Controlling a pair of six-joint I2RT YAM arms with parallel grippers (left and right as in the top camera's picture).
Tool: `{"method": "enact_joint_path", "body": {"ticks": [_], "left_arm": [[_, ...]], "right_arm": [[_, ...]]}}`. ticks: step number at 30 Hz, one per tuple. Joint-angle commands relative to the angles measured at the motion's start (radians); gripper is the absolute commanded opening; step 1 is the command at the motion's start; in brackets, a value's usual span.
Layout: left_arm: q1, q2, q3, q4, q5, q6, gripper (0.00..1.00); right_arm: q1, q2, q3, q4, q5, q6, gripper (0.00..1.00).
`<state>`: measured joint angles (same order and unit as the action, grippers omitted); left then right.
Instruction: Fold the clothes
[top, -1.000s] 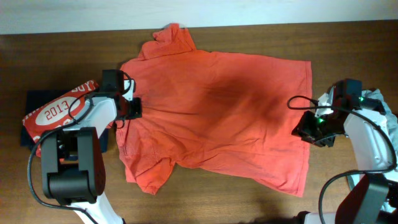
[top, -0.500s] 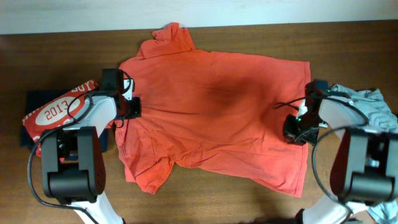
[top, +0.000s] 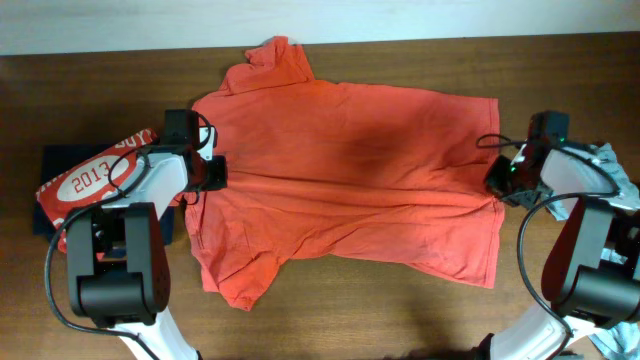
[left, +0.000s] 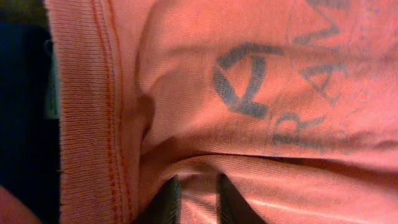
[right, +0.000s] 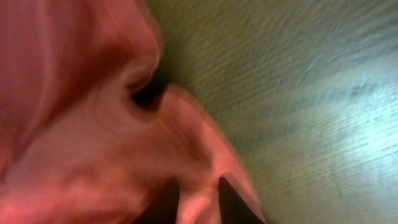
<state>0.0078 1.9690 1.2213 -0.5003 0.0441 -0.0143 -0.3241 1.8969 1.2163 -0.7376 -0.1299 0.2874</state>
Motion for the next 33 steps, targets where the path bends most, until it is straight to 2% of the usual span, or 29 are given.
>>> {"method": "enact_joint_path", "body": {"ticks": [1,5,11,18,21,25,27,31,33], "left_arm": [[0.013,0.045,0.04,-0.053,-0.059,0.019,0.36],[0.013,0.043,0.164,-0.204,-0.059,0.019,0.41],[0.012,0.02,0.406,-0.499,-0.059,0.025,0.41],[0.012,-0.102,0.583,-0.772,-0.06,0.068,0.41],[0.012,-0.203,0.584,-0.848,-0.061,0.066,0.35],[0.008,-0.366,0.561,-0.866,-0.082,0.035,0.34],[-0.003,-0.454,0.526,-0.861,-0.141,-0.005,0.34],[-0.027,-0.63,0.359,-0.824,-0.193,-0.089,0.35],[-0.027,-0.705,0.238,-0.797,-0.19,-0.146,0.41]], "right_arm": [[0.005,0.004,0.121,-0.122,-0.088,-0.052,0.39],[0.005,-0.029,0.199,-0.281,-0.088,-0.093,0.42],[0.005,-0.153,0.209,-0.422,-0.088,-0.098,0.45],[0.005,-0.398,0.209,-0.479,-0.1,-0.119,0.46],[0.005,-0.509,0.209,-0.5,-0.1,-0.119,0.5],[0.005,-0.614,0.209,-0.555,-0.099,-0.119,0.54],[0.005,-0.642,0.207,-0.585,-0.1,-0.119,0.55],[0.005,-0.658,0.188,-0.64,-0.1,-0.118,0.56],[0.005,-0.658,0.169,-0.648,-0.105,-0.119,0.56]]}}
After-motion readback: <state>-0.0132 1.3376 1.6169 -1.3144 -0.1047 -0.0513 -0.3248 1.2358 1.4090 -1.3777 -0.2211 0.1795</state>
